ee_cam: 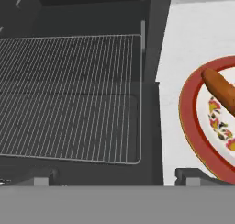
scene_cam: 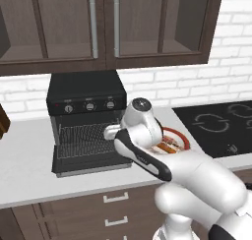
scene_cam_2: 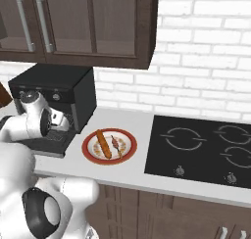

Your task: Pick up the kebab skewer and baguette bread, and place them inside the toaster oven. Close the toaster oven door and start by setting the timer.

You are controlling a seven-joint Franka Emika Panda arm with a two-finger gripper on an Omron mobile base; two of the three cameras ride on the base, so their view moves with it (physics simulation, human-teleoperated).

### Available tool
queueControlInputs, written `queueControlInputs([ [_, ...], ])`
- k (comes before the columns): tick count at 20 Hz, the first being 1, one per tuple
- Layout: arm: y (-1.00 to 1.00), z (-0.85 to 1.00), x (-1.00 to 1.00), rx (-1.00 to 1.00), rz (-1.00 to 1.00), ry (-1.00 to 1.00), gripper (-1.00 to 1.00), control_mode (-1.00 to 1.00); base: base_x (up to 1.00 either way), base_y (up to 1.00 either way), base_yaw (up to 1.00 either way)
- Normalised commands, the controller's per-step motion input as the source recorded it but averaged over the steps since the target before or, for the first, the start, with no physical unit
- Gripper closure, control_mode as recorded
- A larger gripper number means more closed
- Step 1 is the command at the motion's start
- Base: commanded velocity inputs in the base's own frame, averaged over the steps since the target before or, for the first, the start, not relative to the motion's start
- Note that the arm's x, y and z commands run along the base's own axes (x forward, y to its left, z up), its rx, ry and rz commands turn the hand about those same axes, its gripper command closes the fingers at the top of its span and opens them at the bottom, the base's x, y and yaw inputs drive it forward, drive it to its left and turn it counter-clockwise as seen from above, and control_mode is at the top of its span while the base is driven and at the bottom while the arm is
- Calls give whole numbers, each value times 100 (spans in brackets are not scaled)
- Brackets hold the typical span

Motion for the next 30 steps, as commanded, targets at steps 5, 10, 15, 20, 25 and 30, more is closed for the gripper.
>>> queueControlInputs([
  [5, -100, 0, -36, -2, 0, 2, -100, -100, 0, 0, 0],
  [10, -86, -1, 5, -1, 1, 0, -100, -100, 0, 0, 0],
  [15, -65, 0, 33, 0, 4, 3, -100, -100, 0, 0, 0],
  [20, -3, 0, 76, 0, 5, 17, -100, -100, 0, 0, 0],
  [25, -11, 0, 55, -2, 0, 24, -100, -100, 0, 0, 0],
  [30, -47, -27, 17, -3, 12, 24, -100, -100, 0, 0, 0],
])
